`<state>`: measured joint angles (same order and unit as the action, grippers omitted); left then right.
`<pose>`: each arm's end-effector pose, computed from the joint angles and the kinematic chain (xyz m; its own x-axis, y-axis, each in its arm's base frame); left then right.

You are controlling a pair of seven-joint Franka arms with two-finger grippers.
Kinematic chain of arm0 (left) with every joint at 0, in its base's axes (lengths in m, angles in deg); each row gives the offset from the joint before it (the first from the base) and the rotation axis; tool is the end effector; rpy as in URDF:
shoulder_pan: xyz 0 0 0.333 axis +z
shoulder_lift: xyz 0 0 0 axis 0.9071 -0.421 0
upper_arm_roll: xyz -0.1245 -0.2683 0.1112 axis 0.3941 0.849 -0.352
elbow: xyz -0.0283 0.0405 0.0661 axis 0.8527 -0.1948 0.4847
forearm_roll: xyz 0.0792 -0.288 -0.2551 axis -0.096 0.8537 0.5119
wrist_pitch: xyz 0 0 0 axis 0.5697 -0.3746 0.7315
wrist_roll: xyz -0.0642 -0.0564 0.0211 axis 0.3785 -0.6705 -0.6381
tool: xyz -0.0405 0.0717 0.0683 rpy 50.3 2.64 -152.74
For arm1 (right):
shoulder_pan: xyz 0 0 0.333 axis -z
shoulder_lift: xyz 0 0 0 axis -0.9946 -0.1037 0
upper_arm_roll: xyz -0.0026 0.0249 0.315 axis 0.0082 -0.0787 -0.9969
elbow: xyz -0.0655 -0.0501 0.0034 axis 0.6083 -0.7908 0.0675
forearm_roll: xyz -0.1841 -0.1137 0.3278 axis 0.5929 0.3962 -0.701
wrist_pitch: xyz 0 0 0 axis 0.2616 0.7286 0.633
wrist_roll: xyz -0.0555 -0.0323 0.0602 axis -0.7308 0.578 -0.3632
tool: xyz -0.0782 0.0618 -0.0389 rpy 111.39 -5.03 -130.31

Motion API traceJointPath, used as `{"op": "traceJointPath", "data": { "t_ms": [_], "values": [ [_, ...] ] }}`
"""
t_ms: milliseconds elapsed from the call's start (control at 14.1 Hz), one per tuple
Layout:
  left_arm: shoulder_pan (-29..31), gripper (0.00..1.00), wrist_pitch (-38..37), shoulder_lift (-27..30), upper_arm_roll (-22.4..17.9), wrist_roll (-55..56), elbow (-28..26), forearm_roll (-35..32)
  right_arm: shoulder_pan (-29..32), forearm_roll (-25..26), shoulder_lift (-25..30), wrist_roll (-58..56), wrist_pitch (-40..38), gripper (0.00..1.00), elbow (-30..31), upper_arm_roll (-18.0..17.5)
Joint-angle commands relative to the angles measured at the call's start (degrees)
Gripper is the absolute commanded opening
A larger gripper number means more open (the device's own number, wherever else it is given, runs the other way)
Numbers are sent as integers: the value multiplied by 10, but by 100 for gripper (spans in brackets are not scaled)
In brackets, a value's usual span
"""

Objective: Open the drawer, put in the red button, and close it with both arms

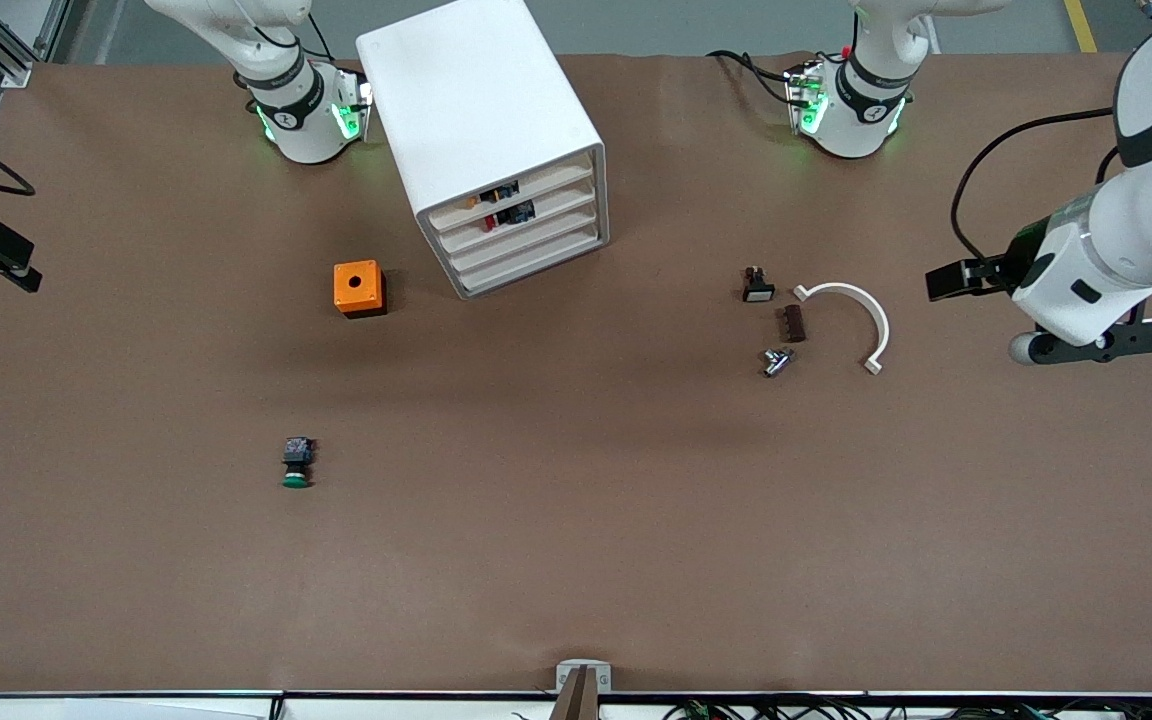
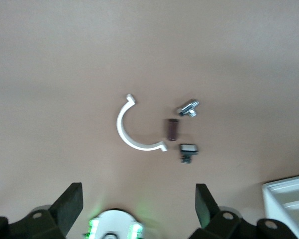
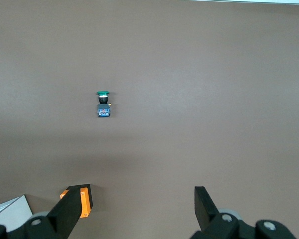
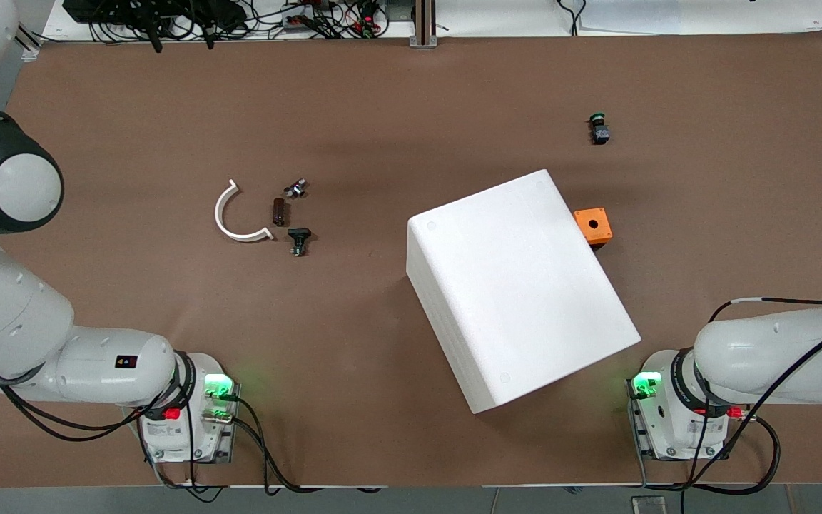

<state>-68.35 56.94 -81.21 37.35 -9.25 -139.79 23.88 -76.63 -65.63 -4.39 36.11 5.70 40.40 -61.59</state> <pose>0.5838 -0.0898 0.5692 0.9678 0.0538 -0.2459 0.0468 -0.9983 -0.0341 0.5574 -0.0460 0.6460 0.9965 0.0265 0.0795 0.0226 -0.9985 0.0498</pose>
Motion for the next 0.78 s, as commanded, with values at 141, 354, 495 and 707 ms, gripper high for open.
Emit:
{"op": "traceJointPath", "data": {
  "t_ms": [141,354,495,707],
  "values": [
    [-16,99,89,123,-98,-134,-162,-7,-2,3,-7,11,-5,100,-14,0],
    [-15,99,203,196,-112,-134,-278,-7,1,-4,-7,11,-2,100,-15,0],
    [-12,99,221,189,-113,-134,-260,-7,0,-7,-7,9,-2,100,-15,1],
    [-14,99,227,168,-111,-135,-216,-9,1,-7,-7,10,-3,100,-15,1]
  ]
}}
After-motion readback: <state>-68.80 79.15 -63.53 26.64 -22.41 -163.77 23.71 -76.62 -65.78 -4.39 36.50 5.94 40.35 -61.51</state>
